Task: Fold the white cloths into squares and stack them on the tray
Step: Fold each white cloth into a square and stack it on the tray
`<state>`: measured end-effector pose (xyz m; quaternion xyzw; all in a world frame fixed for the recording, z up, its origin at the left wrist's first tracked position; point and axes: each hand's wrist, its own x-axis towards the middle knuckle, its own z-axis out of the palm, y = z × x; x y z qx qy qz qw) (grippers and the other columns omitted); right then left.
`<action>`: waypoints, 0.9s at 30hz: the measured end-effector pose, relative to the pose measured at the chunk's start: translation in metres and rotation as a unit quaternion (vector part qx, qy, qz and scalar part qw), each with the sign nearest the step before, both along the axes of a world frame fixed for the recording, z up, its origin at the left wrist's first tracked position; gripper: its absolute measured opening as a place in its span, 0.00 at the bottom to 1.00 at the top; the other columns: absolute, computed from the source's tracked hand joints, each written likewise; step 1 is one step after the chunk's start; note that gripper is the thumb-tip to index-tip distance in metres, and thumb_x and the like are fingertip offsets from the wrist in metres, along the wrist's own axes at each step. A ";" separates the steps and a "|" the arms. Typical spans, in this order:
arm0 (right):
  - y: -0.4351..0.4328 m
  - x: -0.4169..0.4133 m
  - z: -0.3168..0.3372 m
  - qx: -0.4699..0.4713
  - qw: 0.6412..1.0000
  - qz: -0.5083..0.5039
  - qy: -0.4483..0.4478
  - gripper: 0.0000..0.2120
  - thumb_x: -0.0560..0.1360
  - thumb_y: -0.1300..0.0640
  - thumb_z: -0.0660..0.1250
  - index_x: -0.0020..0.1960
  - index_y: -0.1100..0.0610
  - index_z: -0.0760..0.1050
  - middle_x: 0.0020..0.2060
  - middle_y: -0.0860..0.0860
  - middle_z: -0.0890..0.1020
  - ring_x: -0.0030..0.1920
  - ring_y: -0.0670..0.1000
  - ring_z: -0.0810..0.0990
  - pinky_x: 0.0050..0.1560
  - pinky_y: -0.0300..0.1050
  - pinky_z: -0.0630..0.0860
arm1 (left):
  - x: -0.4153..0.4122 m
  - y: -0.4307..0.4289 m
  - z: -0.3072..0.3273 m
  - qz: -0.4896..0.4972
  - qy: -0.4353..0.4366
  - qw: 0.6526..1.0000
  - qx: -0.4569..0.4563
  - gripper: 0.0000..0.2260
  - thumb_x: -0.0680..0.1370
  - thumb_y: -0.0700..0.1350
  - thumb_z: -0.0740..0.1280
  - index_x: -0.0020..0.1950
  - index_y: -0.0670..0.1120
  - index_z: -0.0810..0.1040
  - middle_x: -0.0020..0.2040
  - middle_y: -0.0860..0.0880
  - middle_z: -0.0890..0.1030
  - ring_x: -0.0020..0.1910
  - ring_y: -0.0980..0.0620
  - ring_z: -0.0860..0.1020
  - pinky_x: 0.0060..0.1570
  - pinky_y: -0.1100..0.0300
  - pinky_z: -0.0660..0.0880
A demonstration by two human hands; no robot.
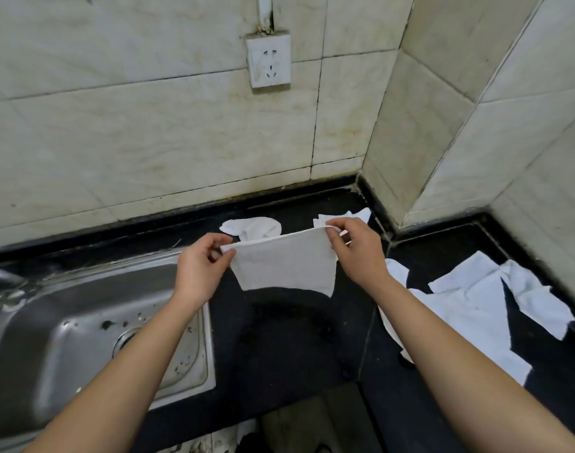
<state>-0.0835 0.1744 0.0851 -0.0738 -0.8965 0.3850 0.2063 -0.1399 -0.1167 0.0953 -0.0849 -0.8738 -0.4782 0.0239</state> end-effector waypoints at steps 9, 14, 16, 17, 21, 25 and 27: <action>-0.014 0.019 -0.009 -0.001 0.999 0.020 0.036 0.05 0.78 0.59 0.68 0.53 0.56 0.80 0.50 0.47 0.80 0.49 0.44 0.79 0.49 0.36 0.76 | 0.004 0.000 0.006 0.023 0.140 0.990 -0.023 0.07 0.76 0.39 0.71 0.53 0.46 0.80 0.47 0.51 0.81 0.41 0.56 0.79 0.43 0.63 0.75; -0.027 0.060 -0.063 0.043 0.995 0.056 -0.074 0.07 0.76 0.60 0.69 0.54 0.55 0.81 0.51 0.46 0.79 0.45 0.42 0.78 0.50 0.35 0.74 | 0.047 -0.030 -0.053 -0.063 0.123 0.976 -0.171 0.10 0.72 0.33 0.72 0.51 0.42 0.79 0.46 0.50 0.79 0.39 0.53 0.76 0.41 0.60 0.72; -0.033 0.083 -0.088 0.065 0.979 0.097 -0.164 0.09 0.77 0.60 0.68 0.56 0.55 0.81 0.54 0.48 0.79 0.47 0.45 0.80 0.53 0.37 0.75 | 0.069 -0.046 -0.087 -0.126 0.088 0.963 -0.221 0.11 0.70 0.31 0.72 0.48 0.42 0.79 0.45 0.48 0.80 0.40 0.50 0.78 0.40 0.59 0.74; -0.036 0.094 -0.098 0.081 0.966 0.121 -0.216 0.10 0.77 0.60 0.67 0.57 0.54 0.81 0.55 0.48 0.79 0.49 0.47 0.81 0.55 0.40 0.76 | 0.079 -0.054 -0.103 -0.155 0.066 0.954 -0.248 0.11 0.69 0.31 0.72 0.47 0.43 0.79 0.44 0.48 0.80 0.40 0.48 0.79 0.39 0.57 0.76; -0.044 0.125 -0.134 0.148 0.898 0.192 -0.368 0.12 0.80 0.57 0.62 0.61 0.51 0.79 0.61 0.49 0.77 0.59 0.52 0.79 0.61 0.46 0.74 | 0.114 -0.074 -0.149 -0.229 -0.008 0.911 -0.344 0.12 0.65 0.35 0.74 0.42 0.50 0.80 0.38 0.52 0.81 0.38 0.48 0.80 0.36 0.58 0.76; -0.046 0.141 -0.149 0.180 0.884 0.214 -0.375 0.13 0.79 0.56 0.63 0.61 0.50 0.80 0.61 0.48 0.76 0.63 0.50 0.74 0.62 0.47 0.74 | 0.133 -0.081 -0.169 -0.297 -0.024 0.886 -0.355 0.11 0.63 0.38 0.76 0.41 0.51 0.82 0.38 0.53 0.82 0.37 0.49 0.80 0.35 0.59 0.77; -0.044 0.140 -0.150 0.170 0.880 0.216 -0.387 0.13 0.79 0.56 0.64 0.60 0.49 0.81 0.60 0.47 0.77 0.62 0.49 0.75 0.61 0.48 0.75 | 0.135 -0.082 -0.170 -0.278 -0.045 0.898 -0.339 0.09 0.68 0.38 0.74 0.44 0.50 0.83 0.41 0.52 0.83 0.42 0.48 0.80 0.40 0.57 0.77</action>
